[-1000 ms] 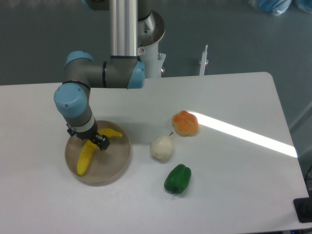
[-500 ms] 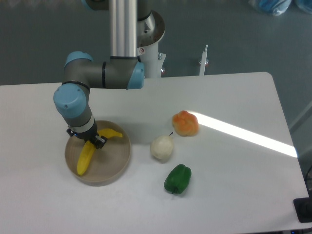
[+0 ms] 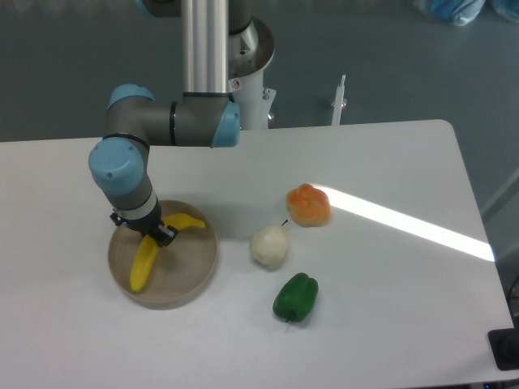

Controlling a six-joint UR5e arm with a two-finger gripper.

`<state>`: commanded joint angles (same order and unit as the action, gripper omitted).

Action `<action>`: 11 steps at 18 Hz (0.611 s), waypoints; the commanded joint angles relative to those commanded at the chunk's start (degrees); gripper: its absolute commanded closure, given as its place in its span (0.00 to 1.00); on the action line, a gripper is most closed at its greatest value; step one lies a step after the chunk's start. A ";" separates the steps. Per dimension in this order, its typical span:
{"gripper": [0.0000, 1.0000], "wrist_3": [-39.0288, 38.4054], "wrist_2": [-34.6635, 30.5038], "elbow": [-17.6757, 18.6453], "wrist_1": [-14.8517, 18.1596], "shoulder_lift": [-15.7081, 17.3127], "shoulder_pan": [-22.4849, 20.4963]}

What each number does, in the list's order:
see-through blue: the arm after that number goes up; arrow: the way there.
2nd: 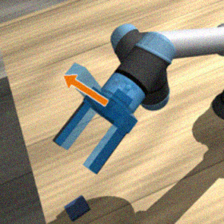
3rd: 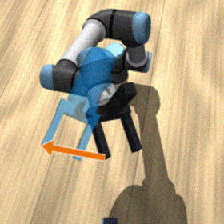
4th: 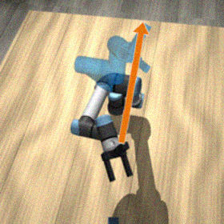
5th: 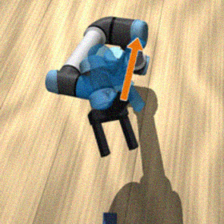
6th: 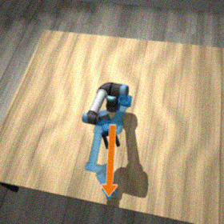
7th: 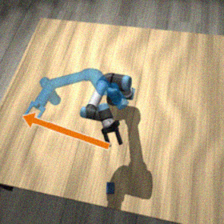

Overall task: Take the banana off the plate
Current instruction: 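Close the gripper around the banana, then lift the banana up off the plate and carry it toward the orange fruit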

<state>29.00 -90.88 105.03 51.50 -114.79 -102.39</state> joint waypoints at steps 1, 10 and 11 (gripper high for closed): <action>0.66 0.09 0.00 -0.09 0.00 0.09 0.00; 0.67 2.10 -0.52 -1.32 0.97 3.77 -2.28; 0.67 2.98 -1.83 -1.49 1.05 4.74 -3.33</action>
<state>31.98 -92.71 103.54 52.56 -110.05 -105.72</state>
